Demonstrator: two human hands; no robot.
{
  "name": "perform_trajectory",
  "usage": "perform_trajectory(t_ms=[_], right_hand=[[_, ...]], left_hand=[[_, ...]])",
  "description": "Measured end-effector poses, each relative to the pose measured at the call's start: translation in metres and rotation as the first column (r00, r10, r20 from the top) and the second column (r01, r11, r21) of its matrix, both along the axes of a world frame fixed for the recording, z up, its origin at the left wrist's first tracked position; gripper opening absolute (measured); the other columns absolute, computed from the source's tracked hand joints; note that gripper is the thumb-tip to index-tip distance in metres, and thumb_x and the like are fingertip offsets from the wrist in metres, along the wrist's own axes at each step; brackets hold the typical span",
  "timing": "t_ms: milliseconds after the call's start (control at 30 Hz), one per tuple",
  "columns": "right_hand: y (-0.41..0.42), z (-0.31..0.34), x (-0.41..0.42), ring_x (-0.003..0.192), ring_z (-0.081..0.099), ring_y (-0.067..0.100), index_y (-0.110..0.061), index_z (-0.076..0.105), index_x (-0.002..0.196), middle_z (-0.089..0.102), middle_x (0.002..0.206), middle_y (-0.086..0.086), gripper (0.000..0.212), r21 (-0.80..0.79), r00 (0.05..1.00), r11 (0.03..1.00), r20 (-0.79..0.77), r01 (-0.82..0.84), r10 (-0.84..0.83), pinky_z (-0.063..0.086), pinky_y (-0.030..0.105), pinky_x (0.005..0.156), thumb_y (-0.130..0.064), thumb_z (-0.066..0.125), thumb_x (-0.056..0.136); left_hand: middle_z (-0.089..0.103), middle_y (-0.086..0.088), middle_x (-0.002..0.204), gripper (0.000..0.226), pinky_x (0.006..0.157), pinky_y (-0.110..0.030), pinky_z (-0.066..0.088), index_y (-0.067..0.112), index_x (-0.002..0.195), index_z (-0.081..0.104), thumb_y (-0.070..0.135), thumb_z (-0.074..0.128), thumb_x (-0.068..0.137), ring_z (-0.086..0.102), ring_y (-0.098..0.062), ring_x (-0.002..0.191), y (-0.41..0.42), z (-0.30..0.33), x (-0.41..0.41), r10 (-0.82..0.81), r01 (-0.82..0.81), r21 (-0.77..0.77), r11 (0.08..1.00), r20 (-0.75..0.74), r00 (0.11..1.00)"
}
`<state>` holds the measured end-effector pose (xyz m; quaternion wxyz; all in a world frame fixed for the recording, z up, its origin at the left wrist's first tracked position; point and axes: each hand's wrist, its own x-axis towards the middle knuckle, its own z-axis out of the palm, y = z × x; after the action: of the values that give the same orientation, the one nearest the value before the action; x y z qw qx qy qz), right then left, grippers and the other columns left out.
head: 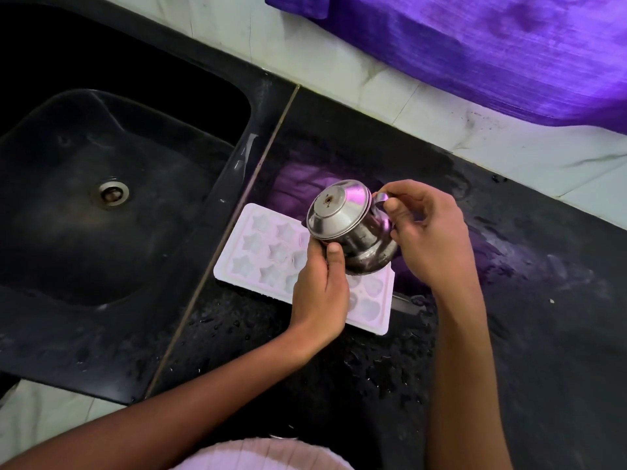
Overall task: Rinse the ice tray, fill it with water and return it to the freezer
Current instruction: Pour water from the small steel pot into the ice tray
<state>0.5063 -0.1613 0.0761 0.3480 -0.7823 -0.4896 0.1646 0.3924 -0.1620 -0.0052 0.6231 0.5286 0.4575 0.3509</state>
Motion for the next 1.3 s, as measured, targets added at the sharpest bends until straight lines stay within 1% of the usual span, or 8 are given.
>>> perform_trajectory(t_ms=[100,200,300,433,867,1000,1200,1300], right_hand=[[0.005,0.003,-0.002,0.086,0.063,0.008,-0.027,0.068,0.099,0.069,0.092,-0.013,0.014,-0.025,0.999,1.0,0.049,-0.008,0.009,0.053,0.043,0.082,-0.02,0.057,0.093],[0.008,0.004,-0.004,0.087,0.063,0.009,-0.025,0.068,0.099,0.068,0.092,-0.013,0.014,-0.03,0.998,0.999,0.059,-0.011,0.013,0.052,0.043,0.083,-0.02,0.058,0.093],[0.01,0.004,-0.005,0.086,0.062,0.009,-0.025,0.068,0.098,0.067,0.091,-0.014,0.013,-0.032,0.998,0.999,0.064,-0.015,0.017,0.052,0.043,0.083,-0.019,0.057,0.093],[0.01,0.006,-0.006,0.085,0.061,0.006,-0.026,0.068,0.098,0.063,0.085,-0.022,0.013,-0.04,0.997,0.999,0.071,-0.015,0.018,0.052,0.042,0.082,-0.02,0.057,0.093],[0.006,0.011,-0.007,0.09,0.058,-0.002,-0.027,0.068,0.095,0.062,0.084,-0.025,0.014,-0.017,0.996,0.999,0.089,-0.029,0.03,0.054,0.04,0.082,-0.019,0.057,0.093],[0.003,0.011,-0.006,0.088,0.061,0.003,-0.027,0.068,0.095,0.066,0.087,-0.018,0.015,0.032,0.998,0.999,0.065,-0.015,0.013,0.054,0.042,0.08,-0.018,0.056,0.093],[-0.003,0.007,-0.007,0.085,0.063,0.009,-0.024,0.067,0.096,0.066,0.087,-0.015,0.017,0.114,1.0,0.993,0.005,0.021,-0.021,0.055,0.048,0.073,-0.016,0.053,0.094],[-0.005,0.007,-0.009,0.086,0.063,0.01,-0.024,0.067,0.096,0.066,0.088,-0.016,0.019,0.134,1.0,0.991,-0.009,0.023,-0.022,0.056,0.047,0.074,-0.013,0.052,0.095]], left_hand=[[0.06,0.021,0.1,0.056,0.093,-0.035,0.046,0.024,0.133,0.043,0.051,0.024,0.087,0.056,0.002,0.097,0.003,-0.002,0.001,0.007,-0.007,-0.02,1.0,-0.003,1.0],[0.061,0.018,0.105,0.056,0.093,-0.035,0.045,0.023,0.131,0.044,0.05,0.024,0.087,0.057,-0.005,0.102,0.005,-0.002,0.002,0.017,-0.017,-0.03,0.999,0.001,1.0],[0.061,0.016,0.109,0.057,0.093,-0.031,0.044,0.023,0.133,0.044,0.05,0.024,0.086,0.057,-0.006,0.104,0.006,-0.003,0.002,0.02,-0.02,-0.035,0.999,0.001,1.0],[0.062,0.013,0.114,0.057,0.095,-0.033,0.044,0.024,0.133,0.043,0.051,0.024,0.087,0.057,-0.007,0.107,0.005,-0.004,0.003,0.015,-0.015,-0.042,0.999,0.004,1.0],[0.059,0.021,0.103,0.057,0.093,-0.031,0.043,0.022,0.132,0.044,0.049,0.024,0.086,0.057,-0.007,0.105,0.005,0.002,0.002,0.021,-0.021,-0.015,1.0,0.015,1.0],[0.059,0.023,0.103,0.056,0.094,-0.031,0.044,0.022,0.133,0.043,0.048,0.025,0.087,0.057,-0.005,0.104,0.004,0.005,0.001,0.026,-0.026,0.016,1.0,0.023,0.999],[0.054,0.037,0.101,0.054,0.088,-0.014,0.04,0.026,0.137,0.039,0.046,0.028,0.088,0.052,0.017,0.097,0.005,0.009,0.0,0.045,-0.048,0.053,0.997,0.059,0.997],[0.052,0.042,0.1,0.053,0.089,-0.014,0.039,0.032,0.14,0.035,0.046,0.029,0.089,0.051,0.019,0.097,0.002,0.01,-0.001,0.057,-0.06,0.064,0.996,0.061,0.997]])
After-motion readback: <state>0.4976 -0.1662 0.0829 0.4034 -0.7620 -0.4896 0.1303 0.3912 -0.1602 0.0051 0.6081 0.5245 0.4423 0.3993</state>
